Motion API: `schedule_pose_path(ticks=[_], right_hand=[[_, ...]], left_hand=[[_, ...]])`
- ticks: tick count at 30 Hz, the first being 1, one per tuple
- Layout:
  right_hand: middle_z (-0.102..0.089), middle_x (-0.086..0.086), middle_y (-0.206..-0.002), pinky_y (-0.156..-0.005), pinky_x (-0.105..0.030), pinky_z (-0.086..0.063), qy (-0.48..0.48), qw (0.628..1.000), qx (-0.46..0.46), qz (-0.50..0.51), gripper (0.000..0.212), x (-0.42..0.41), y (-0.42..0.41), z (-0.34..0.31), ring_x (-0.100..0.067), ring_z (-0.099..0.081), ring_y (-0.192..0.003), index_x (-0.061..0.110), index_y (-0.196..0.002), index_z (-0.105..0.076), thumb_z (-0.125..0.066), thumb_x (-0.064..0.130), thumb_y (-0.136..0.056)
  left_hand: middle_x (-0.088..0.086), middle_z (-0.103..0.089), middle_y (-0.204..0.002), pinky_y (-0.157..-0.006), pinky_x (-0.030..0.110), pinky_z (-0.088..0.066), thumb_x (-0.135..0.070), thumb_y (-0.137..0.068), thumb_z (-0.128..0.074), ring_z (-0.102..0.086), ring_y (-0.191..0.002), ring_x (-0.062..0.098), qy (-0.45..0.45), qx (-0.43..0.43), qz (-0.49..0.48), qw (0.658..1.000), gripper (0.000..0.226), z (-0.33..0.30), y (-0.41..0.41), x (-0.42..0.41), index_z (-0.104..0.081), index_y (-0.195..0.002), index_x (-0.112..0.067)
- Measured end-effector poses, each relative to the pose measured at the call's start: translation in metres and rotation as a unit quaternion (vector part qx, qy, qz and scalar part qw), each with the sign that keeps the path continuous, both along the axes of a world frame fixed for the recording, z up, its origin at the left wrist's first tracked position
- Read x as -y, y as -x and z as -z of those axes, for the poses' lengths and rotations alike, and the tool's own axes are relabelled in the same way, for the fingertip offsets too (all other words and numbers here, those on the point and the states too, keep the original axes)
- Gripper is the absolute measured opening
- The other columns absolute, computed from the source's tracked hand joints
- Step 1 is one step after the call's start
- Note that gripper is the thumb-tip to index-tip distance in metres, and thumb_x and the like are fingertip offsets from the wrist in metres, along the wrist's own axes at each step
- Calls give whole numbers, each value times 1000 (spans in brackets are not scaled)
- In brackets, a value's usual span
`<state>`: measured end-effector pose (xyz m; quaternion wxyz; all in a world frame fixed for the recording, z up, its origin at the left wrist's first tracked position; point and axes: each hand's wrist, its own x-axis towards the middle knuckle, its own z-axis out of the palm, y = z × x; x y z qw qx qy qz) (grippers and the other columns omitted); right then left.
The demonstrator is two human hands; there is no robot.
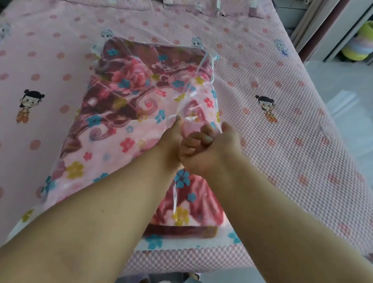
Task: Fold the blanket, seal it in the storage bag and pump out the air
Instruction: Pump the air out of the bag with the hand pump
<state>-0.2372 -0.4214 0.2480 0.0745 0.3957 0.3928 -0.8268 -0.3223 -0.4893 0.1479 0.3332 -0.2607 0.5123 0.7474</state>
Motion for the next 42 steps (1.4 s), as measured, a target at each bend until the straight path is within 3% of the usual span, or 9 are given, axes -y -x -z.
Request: schedule_pose_path(ticks=[6,11,15,18,24,30,35,39,42], right_hand=[[-18,6,-43,-47,-20,-18,140,990,0,12,55,-14,-51,-16,-11,-21,-42,18,-44,-27,-36,50,-88],[-23,6,-43,-51,-23,-16,22,999,30,-2,60,-8,-8,11,-12,-23,-43,19,-46,-30,-30,57,-93],[-20,5,-46,-49,-21,-17,76,994,-57,-53,59,-20,-55,11,-11,-19,-48,18,-48,-26,-32,57,-91],[-17,4,-46,-46,-20,-17,105,994,9,-34,59,-23,-73,6,-11,-19,-46,18,-46,-23,-36,56,-89],[-19,4,-46,-44,-20,-17,21,999,-12,-46,61,-12,-18,38,-13,-17,-41,19,-48,-27,-32,62,-92],[-17,3,-44,-45,-21,-16,88,996,-4,-5,61,-6,-70,31,-12,-17,-45,18,-48,-22,-36,60,-89],[-20,4,-43,-46,-21,-16,26,999,-22,-20,62,14,-26,41,-12,-17,-43,19,-47,-28,-32,61,-93],[-18,3,-44,-45,-19,-16,86,995,-44,-26,63,19,-71,20,-12,-19,-42,17,-44,-26,-36,57,-92],[-19,4,-44,-48,-21,-15,67,997,-19,28,61,22,-70,22,-11,-20,-45,17,-44,-26,-37,56,-90]], left_hand=[[8,-67,-86,-81,32,-49,-59,-94,-41,-62,-78,20,18,29,-58,998,51,11,-1,-3,-58,-114,-14],[3,-51,-39,-31,10,-34,-62,-95,-35,-45,-27,6,18,28,7,999,69,7,-8,-7,-60,-72,-1],[8,-66,-74,-87,27,-47,-65,-85,-52,-63,-66,18,14,21,-67,997,63,17,-14,-11,-66,-115,-12],[4,-63,-88,-76,33,-47,-58,-92,-47,-58,-77,20,29,26,-59,997,45,12,-16,-8,-57,-107,-17],[-2,-47,-36,-30,12,-24,-70,-91,-32,-39,-25,7,74,34,25,996,76,22,-18,-3,-61,-48,-14],[8,-65,-97,-80,35,-46,-59,-91,-47,-59,-85,22,32,19,-43,998,58,23,-19,2,-56,-126,-12],[1,-51,-40,-31,9,-29,-68,-92,-31,-43,-27,7,40,17,67,997,79,23,-25,16,-62,-48,-10],[1,-59,-59,-56,15,-46,-49,-97,-44,-57,-47,10,-4,6,-23,1000,49,20,-22,18,-57,-125,-11],[0,-57,-51,-66,16,-54,-53,-96,-44,-56,-41,11,-32,5,-40,999,53,20,-23,19,-54,-128,-11]])
